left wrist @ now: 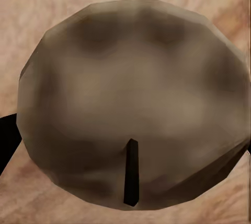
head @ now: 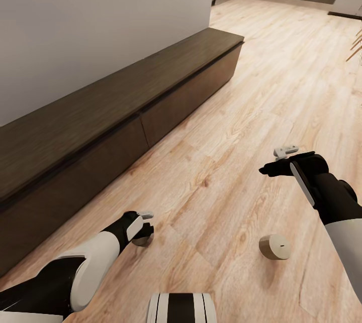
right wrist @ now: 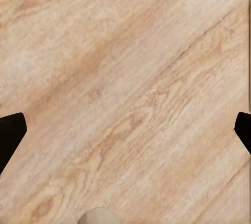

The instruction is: Place each of the two pumpkins and all three candles from the living room inside a cabinet in the living room (use any cabinet), then make sure every cabinet is closed, and position the cauldron so it is next to a table in the living room.

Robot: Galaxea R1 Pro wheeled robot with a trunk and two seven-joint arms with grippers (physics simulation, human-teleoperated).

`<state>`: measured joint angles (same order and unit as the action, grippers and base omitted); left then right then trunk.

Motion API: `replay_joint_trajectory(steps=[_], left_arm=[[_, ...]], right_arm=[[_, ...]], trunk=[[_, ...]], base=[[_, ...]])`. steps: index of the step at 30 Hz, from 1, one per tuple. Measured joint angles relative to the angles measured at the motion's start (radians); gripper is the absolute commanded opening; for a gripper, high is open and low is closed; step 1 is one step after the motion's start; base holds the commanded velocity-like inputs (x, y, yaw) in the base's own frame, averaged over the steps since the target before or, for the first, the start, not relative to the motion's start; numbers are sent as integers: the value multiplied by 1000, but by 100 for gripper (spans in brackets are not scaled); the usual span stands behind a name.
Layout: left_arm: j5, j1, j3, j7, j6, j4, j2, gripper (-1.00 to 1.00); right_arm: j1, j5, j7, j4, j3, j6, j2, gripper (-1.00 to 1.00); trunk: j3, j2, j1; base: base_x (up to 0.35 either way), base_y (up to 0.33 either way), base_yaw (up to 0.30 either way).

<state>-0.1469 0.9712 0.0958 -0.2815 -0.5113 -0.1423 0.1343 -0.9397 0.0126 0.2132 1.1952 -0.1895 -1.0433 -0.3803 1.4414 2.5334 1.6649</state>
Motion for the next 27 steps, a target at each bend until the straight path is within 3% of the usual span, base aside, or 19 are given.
replay_joint_trajectory(steps=[27], left_arm=[[-1, 0, 0, 12, -7, -12, 18, -100]], right_arm=[[0, -1, -2, -1, -9, 0, 1, 100]], trunk=[[-104, -6, -12]], base=[[0, 0, 0]])
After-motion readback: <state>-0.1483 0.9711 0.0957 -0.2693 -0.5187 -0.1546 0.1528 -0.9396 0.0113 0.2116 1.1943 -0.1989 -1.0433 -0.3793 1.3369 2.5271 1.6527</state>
